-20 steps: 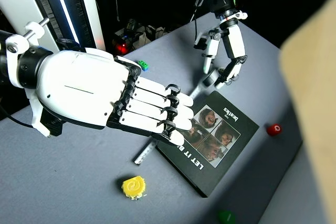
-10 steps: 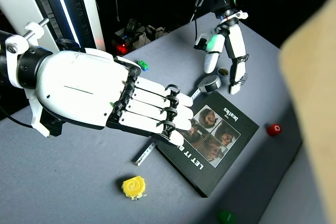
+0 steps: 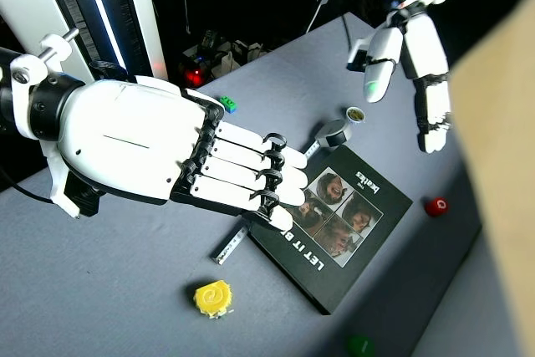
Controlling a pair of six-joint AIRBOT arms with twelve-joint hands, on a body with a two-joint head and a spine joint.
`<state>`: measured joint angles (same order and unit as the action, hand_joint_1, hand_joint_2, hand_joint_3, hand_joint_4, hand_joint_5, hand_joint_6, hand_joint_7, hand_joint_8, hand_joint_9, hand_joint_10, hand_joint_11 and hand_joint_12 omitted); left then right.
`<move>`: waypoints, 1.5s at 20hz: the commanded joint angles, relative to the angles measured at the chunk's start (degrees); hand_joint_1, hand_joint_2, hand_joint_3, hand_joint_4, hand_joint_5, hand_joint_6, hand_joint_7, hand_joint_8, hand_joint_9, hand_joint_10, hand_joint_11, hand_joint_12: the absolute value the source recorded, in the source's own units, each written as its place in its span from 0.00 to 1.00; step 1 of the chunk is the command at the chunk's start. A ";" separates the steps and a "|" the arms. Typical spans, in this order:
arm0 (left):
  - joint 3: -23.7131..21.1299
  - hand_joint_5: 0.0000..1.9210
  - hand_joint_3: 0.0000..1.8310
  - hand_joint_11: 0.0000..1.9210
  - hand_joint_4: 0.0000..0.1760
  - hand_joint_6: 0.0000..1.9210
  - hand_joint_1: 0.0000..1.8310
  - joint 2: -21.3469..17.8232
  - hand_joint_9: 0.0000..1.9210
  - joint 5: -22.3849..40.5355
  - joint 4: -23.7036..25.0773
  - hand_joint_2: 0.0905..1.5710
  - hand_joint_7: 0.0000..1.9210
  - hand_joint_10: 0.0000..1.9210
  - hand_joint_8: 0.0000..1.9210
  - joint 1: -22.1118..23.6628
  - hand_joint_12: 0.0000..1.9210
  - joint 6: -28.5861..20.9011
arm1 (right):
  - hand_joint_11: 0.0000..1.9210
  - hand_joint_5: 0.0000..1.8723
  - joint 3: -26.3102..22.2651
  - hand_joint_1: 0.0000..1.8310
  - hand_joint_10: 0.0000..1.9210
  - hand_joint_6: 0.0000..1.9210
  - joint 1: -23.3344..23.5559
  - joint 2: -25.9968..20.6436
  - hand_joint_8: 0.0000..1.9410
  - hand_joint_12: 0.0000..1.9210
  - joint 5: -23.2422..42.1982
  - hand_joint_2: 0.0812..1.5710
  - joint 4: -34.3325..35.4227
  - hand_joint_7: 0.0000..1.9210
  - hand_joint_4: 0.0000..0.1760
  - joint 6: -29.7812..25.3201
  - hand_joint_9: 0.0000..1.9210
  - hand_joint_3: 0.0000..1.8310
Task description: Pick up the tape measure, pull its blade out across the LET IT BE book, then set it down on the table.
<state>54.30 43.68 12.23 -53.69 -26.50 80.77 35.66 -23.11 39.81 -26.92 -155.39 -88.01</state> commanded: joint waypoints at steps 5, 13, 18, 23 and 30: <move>-3.27 0.11 0.00 0.00 0.04 0.00 0.02 1.55 0.10 0.68 -25.18 0.67 0.09 0.00 0.00 8.11 0.32 30.90 | 0.00 0.04 -0.31 0.00 0.01 0.01 0.31 -0.26 0.02 0.37 -5.86 0.68 -1.48 0.09 0.00 0.00 0.05 0.00; -9.78 0.42 0.00 0.36 0.96 0.63 0.50 2.24 0.40 5.15 -40.58 0.75 0.40 0.49 0.44 11.38 0.63 48.53 | 0.73 0.39 -0.38 0.30 0.99 0.98 0.41 -0.22 0.99 1.00 -5.88 0.66 -1.46 0.39 0.00 -0.01 0.59 0.00; -11.36 0.54 0.00 0.54 0.09 1.00 0.51 3.51 0.53 6.92 -41.14 0.70 0.57 1.00 1.00 11.90 1.00 48.30 | 0.98 0.65 -0.37 0.43 1.00 1.00 0.70 -0.22 1.00 1.00 -5.21 0.75 0.39 0.75 0.60 0.04 0.86 0.00; -12.42 0.65 0.00 0.72 0.05 1.00 0.47 4.37 0.70 8.07 -40.31 0.74 0.70 1.00 1.00 11.93 1.00 47.70 | 1.00 0.75 -0.35 0.43 1.00 1.00 0.80 -0.23 1.00 1.00 -4.33 0.87 1.25 0.80 1.00 0.18 0.89 0.01; -12.91 0.63 0.00 0.72 0.02 1.00 0.51 4.38 0.71 8.16 -40.27 0.73 0.70 1.00 1.00 12.23 1.00 46.89 | 1.00 0.74 -0.03 0.41 1.00 1.00 0.90 -0.36 1.00 1.00 -3.51 0.87 1.43 0.80 1.00 0.20 0.89 0.00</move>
<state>41.47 48.01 20.80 -95.59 -15.00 128.14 35.59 -23.05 39.81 -25.28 -152.66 -87.83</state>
